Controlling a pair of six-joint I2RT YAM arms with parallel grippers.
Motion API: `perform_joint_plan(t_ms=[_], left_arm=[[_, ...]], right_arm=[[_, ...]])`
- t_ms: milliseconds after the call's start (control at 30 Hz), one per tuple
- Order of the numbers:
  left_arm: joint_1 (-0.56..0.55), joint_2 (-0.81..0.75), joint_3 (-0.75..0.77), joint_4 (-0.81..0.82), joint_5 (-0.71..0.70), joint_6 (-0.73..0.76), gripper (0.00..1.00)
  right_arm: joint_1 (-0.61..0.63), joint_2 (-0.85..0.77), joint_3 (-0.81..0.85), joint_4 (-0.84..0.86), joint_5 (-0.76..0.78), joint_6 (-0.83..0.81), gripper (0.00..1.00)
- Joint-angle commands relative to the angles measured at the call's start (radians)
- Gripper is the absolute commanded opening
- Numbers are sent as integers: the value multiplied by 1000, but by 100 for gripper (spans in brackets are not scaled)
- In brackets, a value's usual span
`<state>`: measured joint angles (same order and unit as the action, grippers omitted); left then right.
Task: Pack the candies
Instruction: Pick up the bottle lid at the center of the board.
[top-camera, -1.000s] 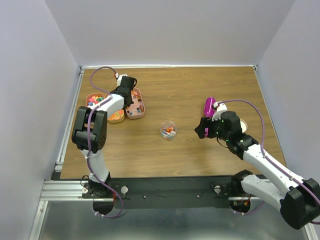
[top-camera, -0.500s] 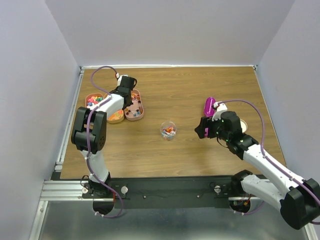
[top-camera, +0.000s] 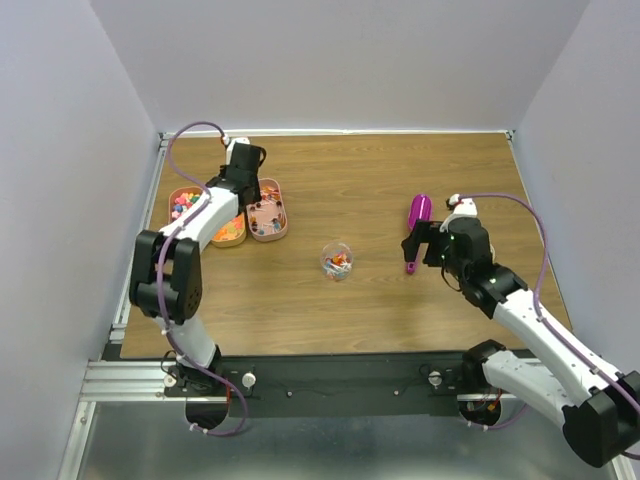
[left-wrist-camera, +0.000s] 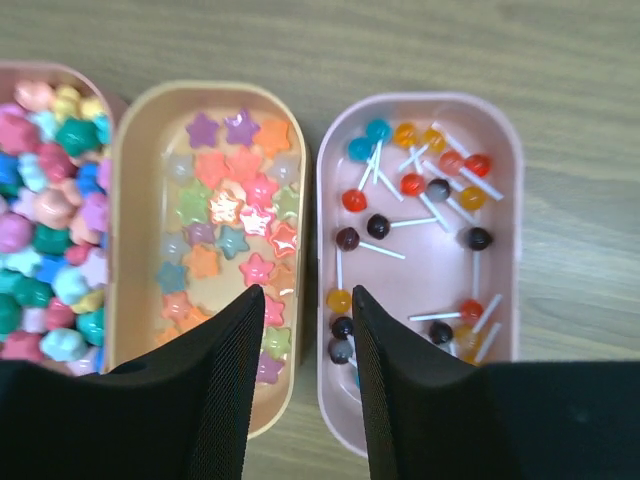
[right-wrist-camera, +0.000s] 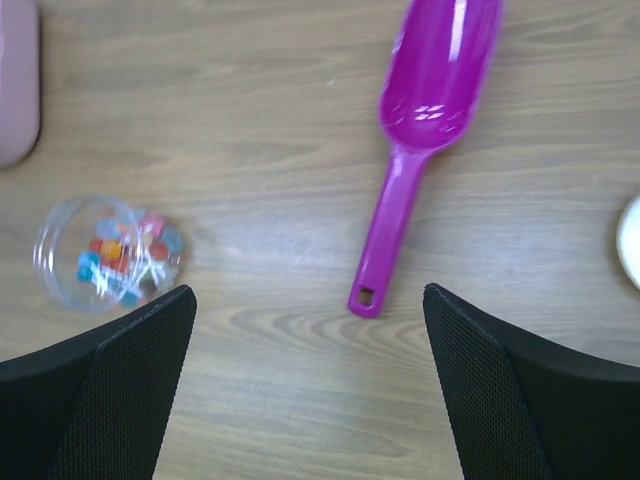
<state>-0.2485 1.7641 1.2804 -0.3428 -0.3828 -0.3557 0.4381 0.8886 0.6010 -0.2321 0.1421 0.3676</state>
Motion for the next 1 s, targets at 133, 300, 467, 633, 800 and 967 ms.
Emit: perform_joint_plan(t_ms=[133,300,467,633,800,967], left_arm=[[0,-276,-78,33,88,69,63],[0,-452,-222,114,117,115,76],[0,-612,-341,202,117,144,77],[2,-638,-342,205,117,159,77],[2,-640,-345,203,140,162,77],[2,-635,-345,203,137,167,77]], right_arm=[[-48,91,160,-294,395,174,100],[-205,162,180,-335,380,195,98],[-433,262,181,-337,315,217,86],[-619,384,212,-285,214,226,68],[-706,509,223,-179,61,241,55],[-725,592,237,-139,-2,240,49]])
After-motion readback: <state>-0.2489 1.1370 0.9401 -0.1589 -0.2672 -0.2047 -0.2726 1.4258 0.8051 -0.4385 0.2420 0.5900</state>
